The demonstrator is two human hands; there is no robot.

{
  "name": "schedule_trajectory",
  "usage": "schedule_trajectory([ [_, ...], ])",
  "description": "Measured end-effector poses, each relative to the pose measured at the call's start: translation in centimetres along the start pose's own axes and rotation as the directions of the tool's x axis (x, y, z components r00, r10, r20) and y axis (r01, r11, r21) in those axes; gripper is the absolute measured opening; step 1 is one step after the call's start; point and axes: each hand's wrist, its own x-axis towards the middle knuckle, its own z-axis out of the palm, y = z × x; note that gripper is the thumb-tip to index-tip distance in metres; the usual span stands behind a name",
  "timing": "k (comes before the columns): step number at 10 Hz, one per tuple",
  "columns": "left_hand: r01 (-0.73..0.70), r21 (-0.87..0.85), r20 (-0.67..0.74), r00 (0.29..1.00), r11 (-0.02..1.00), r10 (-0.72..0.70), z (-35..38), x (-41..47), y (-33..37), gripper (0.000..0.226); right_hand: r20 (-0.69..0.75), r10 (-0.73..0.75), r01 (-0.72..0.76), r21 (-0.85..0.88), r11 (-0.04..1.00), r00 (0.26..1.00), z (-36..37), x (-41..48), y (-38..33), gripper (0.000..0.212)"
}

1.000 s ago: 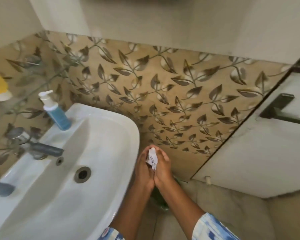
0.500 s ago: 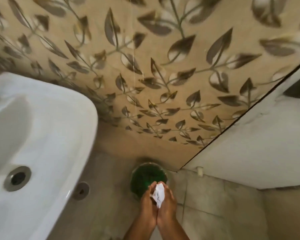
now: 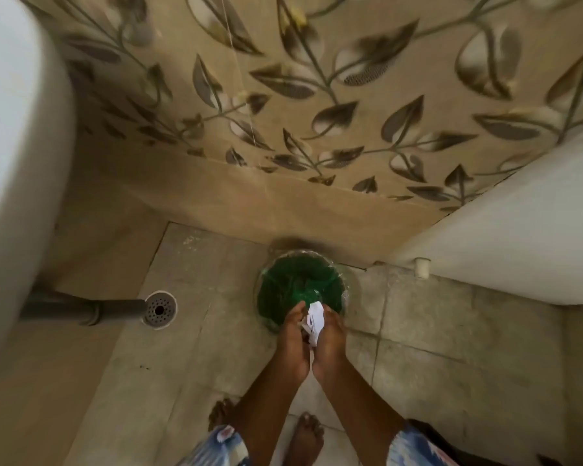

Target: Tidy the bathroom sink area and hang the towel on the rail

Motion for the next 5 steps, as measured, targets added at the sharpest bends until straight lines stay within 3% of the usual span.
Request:
schedule_trajectory([
  [1,0.046,-0.115,0.004,0.999,0.992,-0.046,-0.9,1.9,0.0,0.048,-0.041,0.105,-0.107,-0.049,0.993,0.994,-0.3,2.6,0.0,0.044],
  [2,0.041,-0.064,-0.004,0.999,0.997,-0.041,-0.9,3.3,0.2,0.053,-0.074,0.117,-0.122,-0.067,0.99,0.99,-0.2,4.3,-0.2,0.043],
  [3,0.021,0.094,-0.001,1.0,0.995,-0.021,-1.0,4.7,0.1,0.052,-0.031,0.113,-0.115,-0.067,0.991,0.993,-0.1,5.2,-0.1,0.047],
  [4,-0.097,0.321,0.012,0.995,0.942,0.099,-1.6,5.3,0.6,0.052,-0.013,0.014,-0.016,-0.142,0.99,1.0,0.2,5.8,-0.3,0.045],
  [5,-0.199,0.662,0.005,0.965,0.722,0.261,-3.5,6.1,0.0,0.054,-0.017,-0.207,0.18,-0.422,0.889,0.978,-0.3,6.2,0.2,0.049],
])
